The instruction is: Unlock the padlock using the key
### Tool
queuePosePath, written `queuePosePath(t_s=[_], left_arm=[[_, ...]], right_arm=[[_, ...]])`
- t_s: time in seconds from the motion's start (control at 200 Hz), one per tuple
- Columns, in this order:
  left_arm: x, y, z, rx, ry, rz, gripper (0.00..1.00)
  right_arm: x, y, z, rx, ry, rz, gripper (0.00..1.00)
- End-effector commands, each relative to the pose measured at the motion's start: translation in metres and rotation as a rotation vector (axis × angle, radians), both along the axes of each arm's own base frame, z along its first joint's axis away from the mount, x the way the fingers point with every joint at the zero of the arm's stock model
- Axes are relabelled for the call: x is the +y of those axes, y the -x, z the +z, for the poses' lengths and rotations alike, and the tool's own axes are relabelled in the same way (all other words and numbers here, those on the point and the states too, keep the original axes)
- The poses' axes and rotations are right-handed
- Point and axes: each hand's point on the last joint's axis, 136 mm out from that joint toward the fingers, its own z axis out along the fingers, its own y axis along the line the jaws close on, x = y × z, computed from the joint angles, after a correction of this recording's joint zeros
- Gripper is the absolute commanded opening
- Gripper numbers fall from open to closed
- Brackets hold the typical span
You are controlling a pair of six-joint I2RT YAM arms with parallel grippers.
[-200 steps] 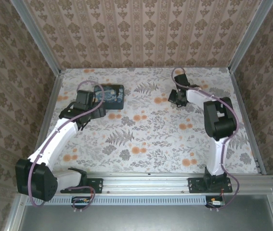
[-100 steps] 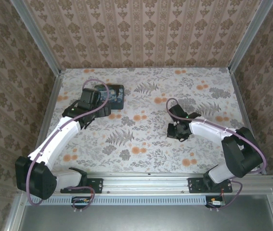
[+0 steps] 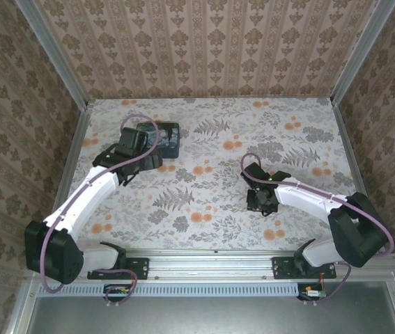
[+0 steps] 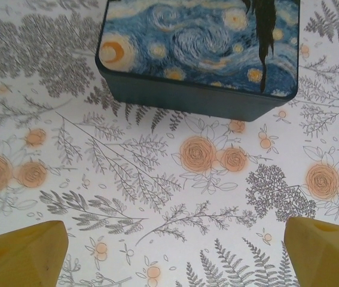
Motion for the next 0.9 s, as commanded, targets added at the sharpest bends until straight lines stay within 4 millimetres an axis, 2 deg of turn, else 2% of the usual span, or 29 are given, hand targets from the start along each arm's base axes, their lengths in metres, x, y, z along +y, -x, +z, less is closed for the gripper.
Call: queuePosePath(t_s=[0.0, 0.075, 0.175, 0.31, 0.405, 0.52, 0.605, 0.685, 0.895], left_arm=[[0.012, 0.005, -0.024, 0.106, 0.08, 0.09, 0.95], [0.029, -0.005, -0.034, 0.118, 0.19, 0.171, 0.95], [0.051, -0.032, -0.038, 0.07, 0.305, 0.236, 0.95], [0.063, -0.073, -0.036, 0.025, 0.333, 0.21, 0.94], [0.07, -0.103, -0.028, -0.019, 0.342, 0.195, 0.95], [0.08, -0.148, -0.018, -0.091, 0.264, 0.16, 0.95], [0.076, -0.177, -0.017, -0.102, 0.28, 0.07, 0.95], [0.066, -0.194, -0.021, -0.087, 0.303, -0.008, 0.94], [0.035, -0.213, -0.046, 0.035, 0.312, -0.174, 0.93]], right_arm=[[0.02, -0.028, 0.034, -0.1, -0.04, 0.063, 0.45], [0.044, -0.05, 0.062, -0.19, -0.09, 0.132, 0.54], [0.079, -0.074, 0.08, -0.243, -0.174, 0.212, 0.6], [0.127, -0.111, 0.089, -0.294, -0.267, 0.299, 0.62], [0.149, -0.134, 0.088, -0.305, -0.279, 0.32, 0.62], [0.174, -0.147, 0.082, -0.319, -0.352, 0.335, 0.62], [0.19, -0.152, 0.077, -0.327, -0.417, 0.348, 0.63], [0.203, -0.155, 0.074, -0.333, -0.458, 0.371, 0.65], [0.203, -0.158, 0.069, -0.332, -0.443, 0.378, 0.67]])
